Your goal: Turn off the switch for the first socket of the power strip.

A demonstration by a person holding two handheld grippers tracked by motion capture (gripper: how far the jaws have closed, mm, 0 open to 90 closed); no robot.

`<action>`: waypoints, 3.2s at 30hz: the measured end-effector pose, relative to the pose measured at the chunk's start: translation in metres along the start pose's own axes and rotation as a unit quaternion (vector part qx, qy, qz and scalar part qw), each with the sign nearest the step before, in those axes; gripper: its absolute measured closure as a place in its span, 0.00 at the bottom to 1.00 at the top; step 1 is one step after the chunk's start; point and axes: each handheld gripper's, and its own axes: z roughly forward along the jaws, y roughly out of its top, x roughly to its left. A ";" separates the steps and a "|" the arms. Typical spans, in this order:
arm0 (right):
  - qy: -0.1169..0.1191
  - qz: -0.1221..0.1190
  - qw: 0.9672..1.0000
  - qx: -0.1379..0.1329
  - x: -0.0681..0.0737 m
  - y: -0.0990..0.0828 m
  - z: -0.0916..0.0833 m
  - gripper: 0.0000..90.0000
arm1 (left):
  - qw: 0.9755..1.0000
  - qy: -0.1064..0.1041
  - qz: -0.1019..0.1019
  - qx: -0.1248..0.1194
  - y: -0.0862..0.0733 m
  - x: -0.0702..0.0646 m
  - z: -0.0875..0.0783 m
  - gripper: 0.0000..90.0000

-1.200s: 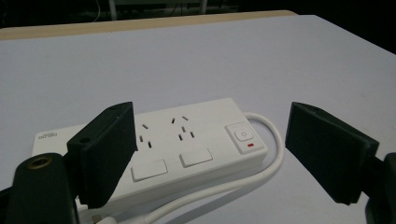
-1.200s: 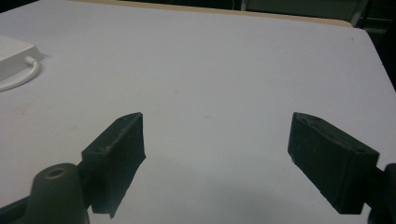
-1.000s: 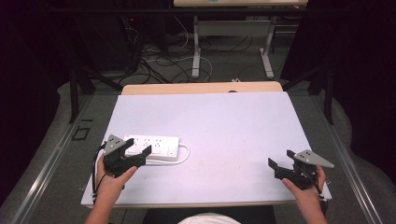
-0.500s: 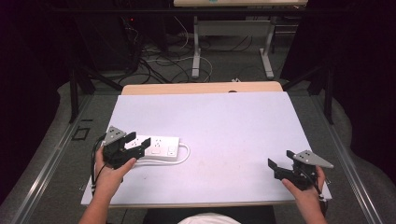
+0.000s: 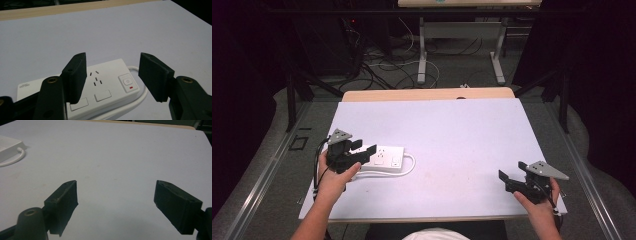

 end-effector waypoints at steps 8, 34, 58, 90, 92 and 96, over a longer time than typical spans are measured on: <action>0.004 0.006 1.000 -0.008 0.000 0.000 0.001 0.21 | 0.999 -0.002 -0.018 0.040 0.005 0.000 0.008 0.52; 0.006 0.018 1.000 0.002 0.000 -0.001 0.001 0.21 | 0.986 0.007 -0.087 0.139 0.017 0.012 0.025 0.83; 0.011 0.023 1.000 0.000 0.000 -0.002 0.003 0.21 | 0.979 0.027 -0.107 0.171 0.010 0.023 0.039 1.00; 0.015 0.021 1.000 -0.001 -0.001 -0.002 0.004 0.21 | 0.973 0.036 -0.120 0.195 -0.008 0.026 0.062 1.00; 0.015 0.020 1.000 0.000 -0.001 -0.002 0.004 0.21 | 0.973 0.036 -0.121 0.195 -0.009 0.026 0.063 1.00; 0.016 0.020 1.000 0.004 -0.001 -0.002 0.003 0.21 | 0.972 0.036 -0.122 0.198 -0.011 0.025 0.066 1.00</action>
